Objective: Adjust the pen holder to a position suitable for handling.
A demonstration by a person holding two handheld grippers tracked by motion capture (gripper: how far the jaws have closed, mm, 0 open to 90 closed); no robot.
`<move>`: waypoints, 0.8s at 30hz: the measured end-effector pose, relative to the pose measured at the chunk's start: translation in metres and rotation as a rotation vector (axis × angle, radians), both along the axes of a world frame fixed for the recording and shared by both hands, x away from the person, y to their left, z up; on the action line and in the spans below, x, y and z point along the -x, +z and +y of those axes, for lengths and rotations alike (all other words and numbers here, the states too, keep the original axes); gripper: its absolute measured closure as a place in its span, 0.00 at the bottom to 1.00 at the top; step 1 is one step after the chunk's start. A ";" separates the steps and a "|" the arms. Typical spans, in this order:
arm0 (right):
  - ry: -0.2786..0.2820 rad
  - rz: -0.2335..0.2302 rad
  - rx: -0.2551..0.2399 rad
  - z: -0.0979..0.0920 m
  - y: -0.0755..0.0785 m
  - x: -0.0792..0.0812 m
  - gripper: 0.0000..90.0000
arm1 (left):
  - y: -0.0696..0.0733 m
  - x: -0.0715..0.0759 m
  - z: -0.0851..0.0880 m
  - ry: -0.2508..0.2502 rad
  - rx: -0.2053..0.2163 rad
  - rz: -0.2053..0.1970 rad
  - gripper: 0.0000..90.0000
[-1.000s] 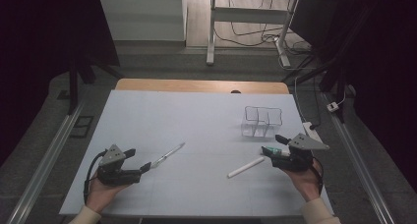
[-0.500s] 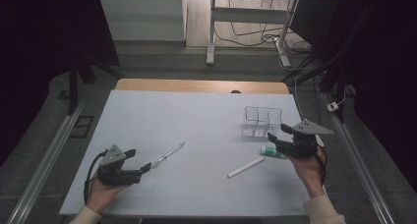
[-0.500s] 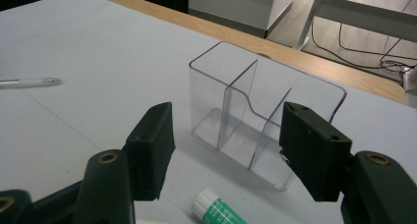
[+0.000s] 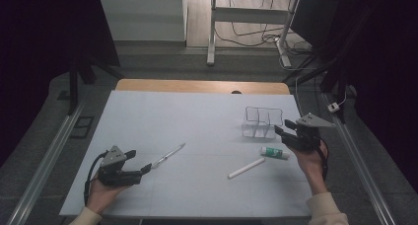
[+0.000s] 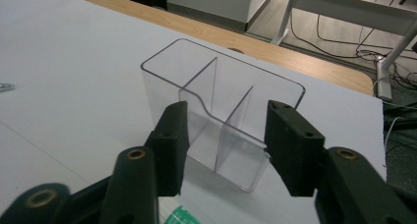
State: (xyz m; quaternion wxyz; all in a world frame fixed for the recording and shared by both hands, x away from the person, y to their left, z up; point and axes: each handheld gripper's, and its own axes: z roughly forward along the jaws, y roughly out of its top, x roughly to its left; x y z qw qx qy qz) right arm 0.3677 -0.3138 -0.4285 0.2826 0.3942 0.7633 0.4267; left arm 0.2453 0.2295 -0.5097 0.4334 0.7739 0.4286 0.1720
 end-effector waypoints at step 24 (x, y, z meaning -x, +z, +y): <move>-0.106 0.054 -0.009 -0.024 -0.009 -0.032 0.99 | -0.002 -0.002 0.000 -0.001 -0.001 0.006 0.23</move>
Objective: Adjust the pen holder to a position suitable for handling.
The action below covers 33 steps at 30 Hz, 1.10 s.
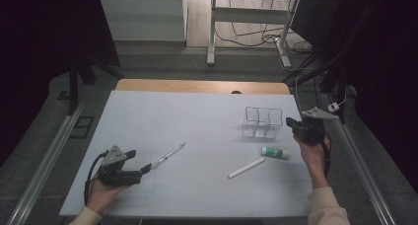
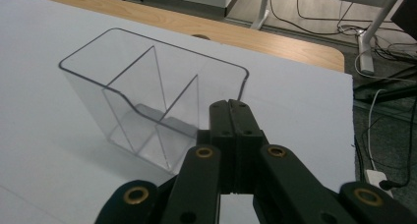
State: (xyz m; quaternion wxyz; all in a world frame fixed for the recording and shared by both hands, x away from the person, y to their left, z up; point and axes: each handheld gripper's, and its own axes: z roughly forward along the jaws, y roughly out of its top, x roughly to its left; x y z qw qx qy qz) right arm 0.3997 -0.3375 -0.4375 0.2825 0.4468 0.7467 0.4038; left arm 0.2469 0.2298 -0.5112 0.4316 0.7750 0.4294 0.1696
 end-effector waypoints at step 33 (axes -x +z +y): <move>-0.026 0.163 0.062 0.000 -0.039 -0.036 0.99 | -0.001 -0.001 -0.001 -0.005 -0.009 0.007 0.24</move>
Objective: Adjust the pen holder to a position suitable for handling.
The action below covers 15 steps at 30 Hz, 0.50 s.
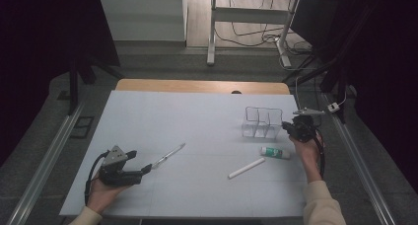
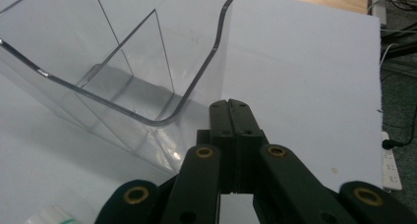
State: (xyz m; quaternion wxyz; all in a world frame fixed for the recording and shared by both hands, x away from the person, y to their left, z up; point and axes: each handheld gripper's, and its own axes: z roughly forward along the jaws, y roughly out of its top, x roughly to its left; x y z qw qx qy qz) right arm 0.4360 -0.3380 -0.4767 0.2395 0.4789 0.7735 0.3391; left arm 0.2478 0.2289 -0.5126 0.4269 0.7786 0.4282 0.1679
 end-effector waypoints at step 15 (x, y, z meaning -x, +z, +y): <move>0.002 0.015 0.026 0.005 -0.004 0.000 0.99 | 0.000 0.000 0.001 0.001 0.001 0.001 0.24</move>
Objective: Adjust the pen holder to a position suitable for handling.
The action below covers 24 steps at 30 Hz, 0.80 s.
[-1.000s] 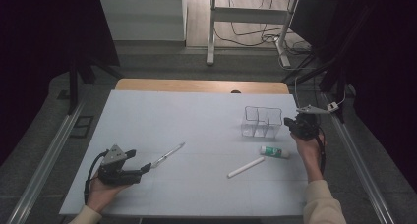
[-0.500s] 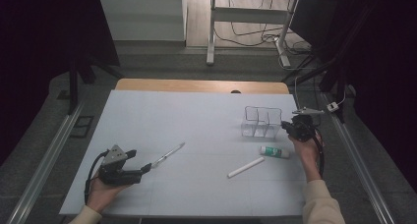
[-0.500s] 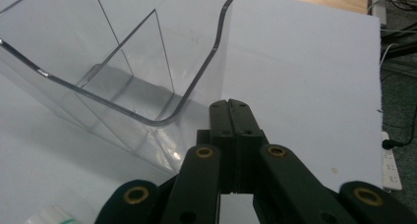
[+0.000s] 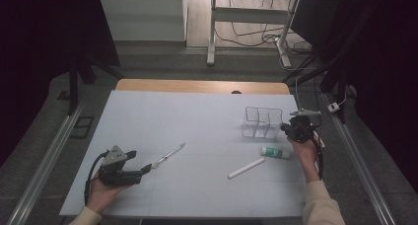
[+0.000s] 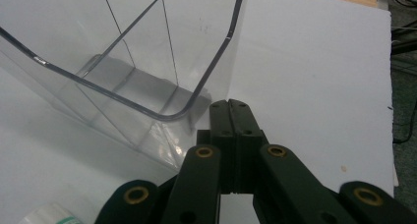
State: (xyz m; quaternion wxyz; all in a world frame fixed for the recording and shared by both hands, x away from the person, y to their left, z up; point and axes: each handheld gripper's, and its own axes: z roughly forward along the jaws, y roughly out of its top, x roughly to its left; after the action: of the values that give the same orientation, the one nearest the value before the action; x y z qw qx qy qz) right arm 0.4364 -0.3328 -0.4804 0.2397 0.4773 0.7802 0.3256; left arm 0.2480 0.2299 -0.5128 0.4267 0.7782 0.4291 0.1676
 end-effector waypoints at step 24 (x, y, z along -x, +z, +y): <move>0.037 -0.010 0.015 0.021 -0.001 -0.001 0.99 | 0.000 -0.001 -0.001 -0.003 0.001 0.003 0.24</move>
State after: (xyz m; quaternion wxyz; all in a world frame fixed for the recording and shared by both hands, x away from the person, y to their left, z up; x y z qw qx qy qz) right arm 0.4373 -0.3121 -0.4817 0.2411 0.4593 0.7900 0.3267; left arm 0.2485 0.2291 -0.5128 0.4267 0.7788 0.4287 0.1659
